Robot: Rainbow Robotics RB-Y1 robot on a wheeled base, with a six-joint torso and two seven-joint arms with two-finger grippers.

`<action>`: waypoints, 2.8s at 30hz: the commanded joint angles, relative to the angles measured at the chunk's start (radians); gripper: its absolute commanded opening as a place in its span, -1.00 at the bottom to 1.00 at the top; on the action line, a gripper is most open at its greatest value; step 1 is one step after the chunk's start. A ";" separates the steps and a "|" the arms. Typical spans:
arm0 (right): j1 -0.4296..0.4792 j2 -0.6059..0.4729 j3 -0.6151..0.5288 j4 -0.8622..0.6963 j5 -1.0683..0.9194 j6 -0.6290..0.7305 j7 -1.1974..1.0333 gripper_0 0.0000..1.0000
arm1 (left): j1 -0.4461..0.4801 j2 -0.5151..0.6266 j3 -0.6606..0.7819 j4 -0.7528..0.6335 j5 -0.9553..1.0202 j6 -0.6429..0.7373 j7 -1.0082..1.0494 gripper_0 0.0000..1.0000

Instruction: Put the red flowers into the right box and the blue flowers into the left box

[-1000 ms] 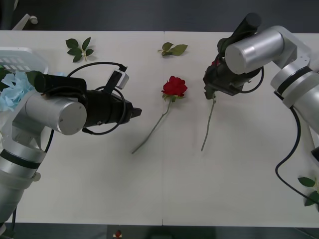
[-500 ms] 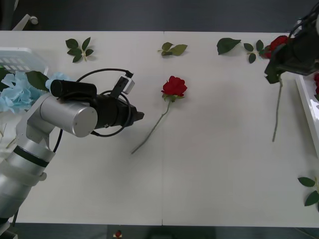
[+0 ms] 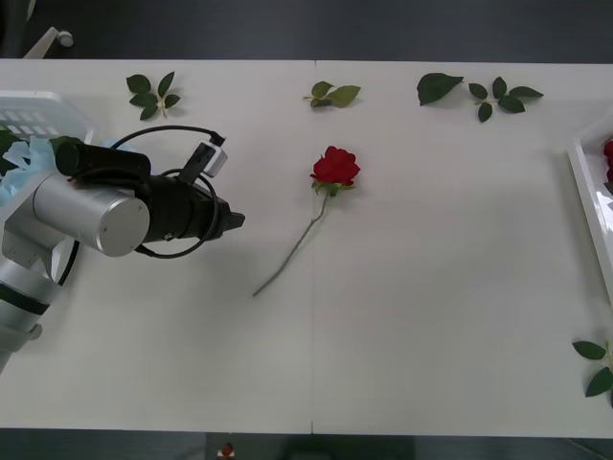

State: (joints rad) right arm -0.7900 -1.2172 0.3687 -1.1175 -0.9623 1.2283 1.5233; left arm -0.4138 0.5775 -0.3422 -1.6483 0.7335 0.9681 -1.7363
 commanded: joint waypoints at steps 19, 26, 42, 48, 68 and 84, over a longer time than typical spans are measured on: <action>0.146 0.033 -0.086 0.133 0.309 -0.259 0.097 -1.00 | 0.142 0.154 0.066 -0.232 0.270 -0.124 -0.094 0.76; 0.140 0.039 -0.086 0.133 0.310 -0.260 0.094 1.00 | 0.196 0.249 0.112 -0.232 0.698 -0.161 -0.333 0.76; 0.137 0.051 -0.090 0.114 0.287 -0.243 0.094 1.00 | 0.236 0.383 0.111 -0.249 1.227 -0.187 -0.795 0.78; 0.138 0.051 -0.113 0.022 0.257 -0.136 0.067 1.00 | 0.259 0.420 0.111 -0.321 1.291 -0.197 -0.839 0.78; 0.235 0.192 -0.249 -0.346 -0.185 0.068 -0.092 1.00 | 0.287 0.429 0.114 -0.358 1.290 -0.279 -0.844 0.78; 0.270 0.363 -0.310 -0.528 -0.286 0.134 -0.066 1.00 | 0.287 0.430 0.112 -0.343 1.293 -0.287 -0.847 0.78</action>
State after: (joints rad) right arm -0.5038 -0.8796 0.0580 -1.5608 -1.2979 1.3538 1.5641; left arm -0.1331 0.9857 -0.2366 -1.9913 2.0195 0.6923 -2.5493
